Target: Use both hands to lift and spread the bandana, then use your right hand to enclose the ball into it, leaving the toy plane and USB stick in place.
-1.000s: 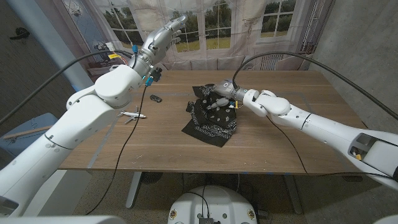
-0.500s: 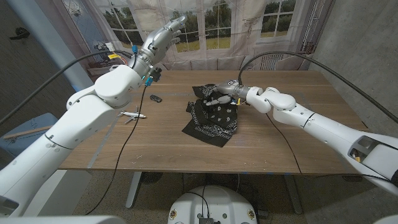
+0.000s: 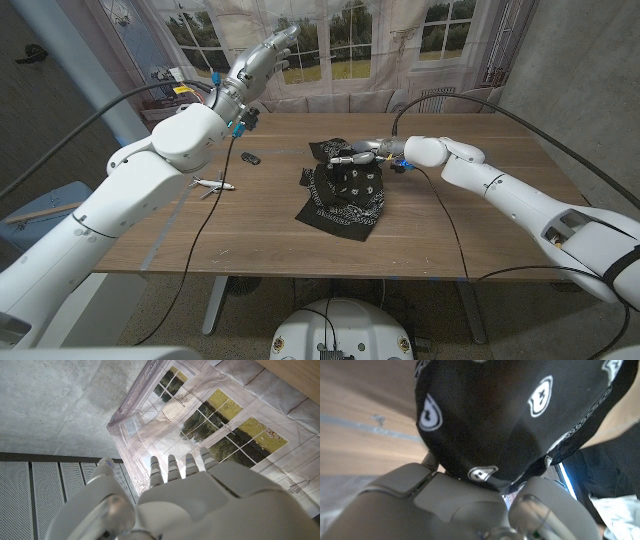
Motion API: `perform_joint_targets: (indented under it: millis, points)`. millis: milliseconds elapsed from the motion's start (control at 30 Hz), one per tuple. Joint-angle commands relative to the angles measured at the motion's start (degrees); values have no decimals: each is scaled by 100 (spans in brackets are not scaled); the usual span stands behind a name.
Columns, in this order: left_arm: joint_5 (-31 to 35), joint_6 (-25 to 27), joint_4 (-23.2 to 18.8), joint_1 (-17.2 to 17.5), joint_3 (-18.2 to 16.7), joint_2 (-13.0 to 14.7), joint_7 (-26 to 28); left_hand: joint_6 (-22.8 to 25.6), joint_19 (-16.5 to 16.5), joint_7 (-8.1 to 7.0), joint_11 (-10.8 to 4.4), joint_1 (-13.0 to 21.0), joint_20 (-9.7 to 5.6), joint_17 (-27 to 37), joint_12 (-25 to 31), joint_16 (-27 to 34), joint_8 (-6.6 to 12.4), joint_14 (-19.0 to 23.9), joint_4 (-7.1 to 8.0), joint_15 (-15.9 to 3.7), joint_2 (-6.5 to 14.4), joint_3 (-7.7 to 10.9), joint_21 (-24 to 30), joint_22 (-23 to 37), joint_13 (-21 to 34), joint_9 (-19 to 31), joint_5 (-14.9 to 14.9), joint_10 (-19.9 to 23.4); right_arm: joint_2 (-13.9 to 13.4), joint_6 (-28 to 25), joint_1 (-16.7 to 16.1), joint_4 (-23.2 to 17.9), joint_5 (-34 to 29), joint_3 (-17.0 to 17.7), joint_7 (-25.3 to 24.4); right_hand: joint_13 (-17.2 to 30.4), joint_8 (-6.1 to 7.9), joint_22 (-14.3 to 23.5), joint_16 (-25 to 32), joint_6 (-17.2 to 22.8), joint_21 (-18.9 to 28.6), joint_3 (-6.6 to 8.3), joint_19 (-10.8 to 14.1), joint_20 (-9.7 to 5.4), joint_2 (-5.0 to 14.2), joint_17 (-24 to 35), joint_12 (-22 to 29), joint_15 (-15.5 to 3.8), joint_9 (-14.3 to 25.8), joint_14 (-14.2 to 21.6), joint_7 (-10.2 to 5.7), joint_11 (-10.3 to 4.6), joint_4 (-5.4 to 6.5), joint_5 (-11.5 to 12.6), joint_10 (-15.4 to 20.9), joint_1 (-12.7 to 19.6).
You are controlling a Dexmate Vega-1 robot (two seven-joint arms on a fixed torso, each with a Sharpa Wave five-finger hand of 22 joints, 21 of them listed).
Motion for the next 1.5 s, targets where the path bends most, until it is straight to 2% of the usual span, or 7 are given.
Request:
perform_joint_targets:
  millis: [33,367,700,800,1033,1233,1500]
  points:
    - [-61,-11,18,39,-68,56,-46,24,-14,0,26,-31,18,6,19,8,11,-48,-46,5,23,17,-39,35,12,18,14,-24,675,650,120,1278,3788,498,1098,3,20,26,-6,-87,-84,-20,-115,12,37,-27,-41,15,11,-90,1,6,-44,35,-78,47]
    - [-135,-122,38,179,-226,130,-123,14,-20,3,40,-34,18,6,16,8,8,-56,-62,7,19,22,-43,35,12,18,13,-37,1121,883,148,1900,4510,823,1223,-17,16,34,16,-180,-159,-3,-170,10,92,-76,-59,-1,5,-150,-28,25,-83,51,-126,128]
    - [-340,-388,215,465,-465,174,-332,-48,-15,-26,38,-44,18,6,9,12,-15,-53,-76,7,15,24,-43,37,11,18,11,-61,1362,893,202,2173,4974,1105,1307,-74,48,39,27,-187,-198,67,-62,-44,246,-184,-65,-114,-14,-265,-79,-46,-137,63,-133,284]
    - [-427,-493,287,585,-551,186,-422,-149,-8,-96,41,-55,17,7,-4,14,-49,-57,-87,8,10,25,-41,38,11,16,9,-100,1414,845,210,2229,5093,1181,1320,-88,63,40,40,-156,-207,85,-37,-49,287,-210,-55,-126,-18,-249,-80,-45,-146,61,-103,317]
    - [-641,-769,485,887,-740,198,-677,-243,-5,-146,44,-69,17,8,-21,8,-69,-81,-98,26,8,27,-41,39,10,13,6,-154,1446,653,80,2124,5345,1396,1075,-113,71,40,57,-142,-222,106,5,-51,341,-258,-35,-138,-25,-225,-76,-25,-160,55,-36,363]
    - [-902,-1037,777,1095,-862,192,-1035,-262,-9,-150,56,-79,17,9,-24,8,-66,-87,-102,29,8,28,-44,40,9,12,5,-169,1376,430,-144,1797,5471,1588,515,-135,82,41,77,-112,-229,116,58,-39,375,-302,-19,-147,-29,-179,-51,-19,-169,44,23,394]
    - [-1073,-1129,1080,1214,-728,147,-1213,-325,-33,-144,58,-98,17,11,-43,-10,-75,-146,-106,51,9,28,-55,40,8,10,2,-232,1390,242,-294,1700,5637,1806,-84,-169,100,43,98,-52,-243,125,134,-85,416,-373,-2,-278,-36,-115,-26,2,-184,23,99,437]
